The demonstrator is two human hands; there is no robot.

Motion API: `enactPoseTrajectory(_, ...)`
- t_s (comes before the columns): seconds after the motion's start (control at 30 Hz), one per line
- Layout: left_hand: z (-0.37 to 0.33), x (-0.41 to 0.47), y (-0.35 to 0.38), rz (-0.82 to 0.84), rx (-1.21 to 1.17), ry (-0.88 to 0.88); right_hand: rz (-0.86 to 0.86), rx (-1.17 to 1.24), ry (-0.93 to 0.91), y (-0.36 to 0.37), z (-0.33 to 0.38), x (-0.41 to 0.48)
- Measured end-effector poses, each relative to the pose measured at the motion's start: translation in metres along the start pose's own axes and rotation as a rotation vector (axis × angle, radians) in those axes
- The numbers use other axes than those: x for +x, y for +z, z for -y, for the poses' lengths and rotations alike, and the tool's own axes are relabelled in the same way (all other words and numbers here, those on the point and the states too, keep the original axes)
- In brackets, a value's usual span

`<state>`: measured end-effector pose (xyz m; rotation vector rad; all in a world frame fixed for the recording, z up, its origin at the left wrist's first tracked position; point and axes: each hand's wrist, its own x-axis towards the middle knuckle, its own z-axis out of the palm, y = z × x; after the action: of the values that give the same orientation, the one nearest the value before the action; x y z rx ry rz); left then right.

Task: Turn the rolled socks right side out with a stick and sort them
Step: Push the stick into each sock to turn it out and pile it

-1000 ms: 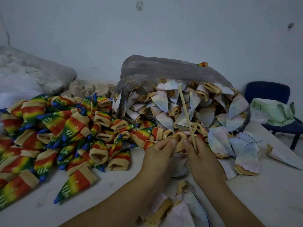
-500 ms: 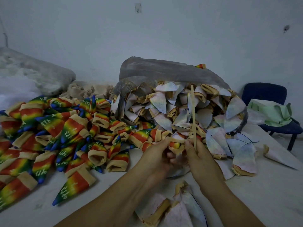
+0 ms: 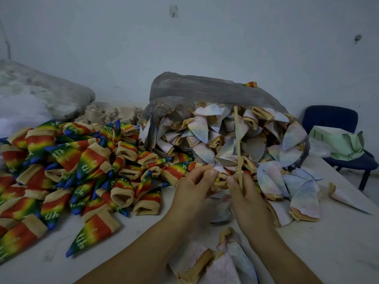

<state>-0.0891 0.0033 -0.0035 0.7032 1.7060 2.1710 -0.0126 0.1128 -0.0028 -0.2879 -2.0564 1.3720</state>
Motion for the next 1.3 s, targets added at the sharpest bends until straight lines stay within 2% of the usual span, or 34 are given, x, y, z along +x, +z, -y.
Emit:
enactPoseTrajectory(0.1, -0.002, -0.001, 0.001, -0.039, 0.043, 0.035, 0.023, 0.059, -0.028, 0.006, 0.005, -0.003)
enactPoseTrajectory(0.23, 0.000, 0.000, 0.005, -0.075, -0.011, -0.031, -0.011, 0.036, -0.037, 0.008, 0.003, -0.002)
enactPoseTrajectory(0.3, 0.000, -0.002, 0.009, -0.056, -0.127, -0.090, -0.040, 0.019, -0.047, 0.007, 0.001, -0.001)
enactPoseTrajectory(0.4, -0.001, -0.004, 0.013, 0.056, -0.424, -0.216, -0.071, 0.027, -0.019, 0.005, -0.001, 0.001)
enactPoseTrajectory(0.5, -0.003, -0.003, 0.012, 0.112, -0.513, -0.273, -0.065, 0.079, 0.055, 0.003, -0.007, 0.005)
enactPoseTrajectory(0.7, 0.002, -0.003, 0.008, 0.030, -0.354, -0.178, -0.055, 0.181, 0.106, -0.001, -0.002, 0.003)
enactPoseTrajectory(0.9, 0.004, -0.006, 0.009, -0.023, -0.293, -0.089, -0.095, 0.099, 0.098, 0.001, -0.002, 0.002)
enactPoseTrajectory(1.07, 0.005, -0.006, 0.008, -0.056, -0.131, -0.017, -0.068, -0.062, 0.116, -0.001, -0.003, 0.002)
enactPoseTrajectory(1.3, 0.002, -0.005, 0.007, -0.047, 0.139, 0.183, -0.045, 0.066, 0.235, -0.010, -0.002, 0.006)
